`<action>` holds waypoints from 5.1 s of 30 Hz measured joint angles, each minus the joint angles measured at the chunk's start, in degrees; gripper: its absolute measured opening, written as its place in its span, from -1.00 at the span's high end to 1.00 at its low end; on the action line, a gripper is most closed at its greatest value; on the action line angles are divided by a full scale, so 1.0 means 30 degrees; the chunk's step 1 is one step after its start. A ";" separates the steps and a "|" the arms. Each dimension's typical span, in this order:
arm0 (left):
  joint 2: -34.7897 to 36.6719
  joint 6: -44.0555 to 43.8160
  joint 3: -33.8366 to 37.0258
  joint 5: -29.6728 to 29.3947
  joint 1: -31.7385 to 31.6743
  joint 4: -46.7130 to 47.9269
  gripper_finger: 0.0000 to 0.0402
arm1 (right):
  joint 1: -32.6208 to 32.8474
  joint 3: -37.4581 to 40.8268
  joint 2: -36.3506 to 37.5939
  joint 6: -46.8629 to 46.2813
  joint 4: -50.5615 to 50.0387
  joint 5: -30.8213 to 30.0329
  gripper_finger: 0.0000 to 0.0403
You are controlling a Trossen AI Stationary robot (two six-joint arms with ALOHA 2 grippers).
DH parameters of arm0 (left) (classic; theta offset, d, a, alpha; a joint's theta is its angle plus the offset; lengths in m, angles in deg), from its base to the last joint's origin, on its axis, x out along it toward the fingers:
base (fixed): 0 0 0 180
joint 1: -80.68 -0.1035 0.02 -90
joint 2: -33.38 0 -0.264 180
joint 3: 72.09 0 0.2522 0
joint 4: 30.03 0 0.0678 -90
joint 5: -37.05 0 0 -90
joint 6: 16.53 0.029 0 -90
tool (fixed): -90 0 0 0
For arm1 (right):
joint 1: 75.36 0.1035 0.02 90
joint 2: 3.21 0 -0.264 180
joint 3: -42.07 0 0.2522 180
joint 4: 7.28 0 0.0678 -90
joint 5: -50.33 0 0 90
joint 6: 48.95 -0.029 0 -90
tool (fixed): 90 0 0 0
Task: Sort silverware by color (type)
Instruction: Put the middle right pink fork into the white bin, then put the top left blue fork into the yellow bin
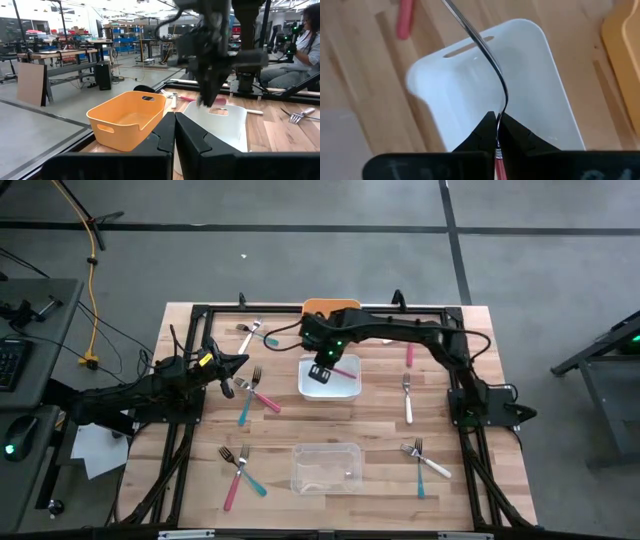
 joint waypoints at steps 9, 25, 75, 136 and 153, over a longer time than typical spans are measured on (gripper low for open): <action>0.0001 0.0000 -0.0006 -0.0007 -0.0007 0.0000 0.98 | -0.0933 0.0137 -0.1792 0.0456 -0.0056 0.0032 0.98; 0.0005 0.0005 -0.0005 -0.0002 -0.0005 0.0000 0.98 | -0.0766 0.0137 -0.2224 0.0525 0.0044 0.0066 0.82; -0.0044 0.1961 -0.0007 -0.0067 0.0000 -0.0839 0.98 | 0.2963 2.5308 1.7162 0.3876 2.6679 -0.6107 1.00; -3.1554 1.2107 -2.1516 0.4139 -1.0219 1.6502 0.89 | -0.3746 2.7451 1.9407 0.7538 2.8857 -0.1202 1.00; -3.5497 1.4373 -2.1616 -0.0525 -1.0295 1.5505 0.42 | -0.3739 2.7444 1.9407 0.6962 2.8713 -0.0678 1.00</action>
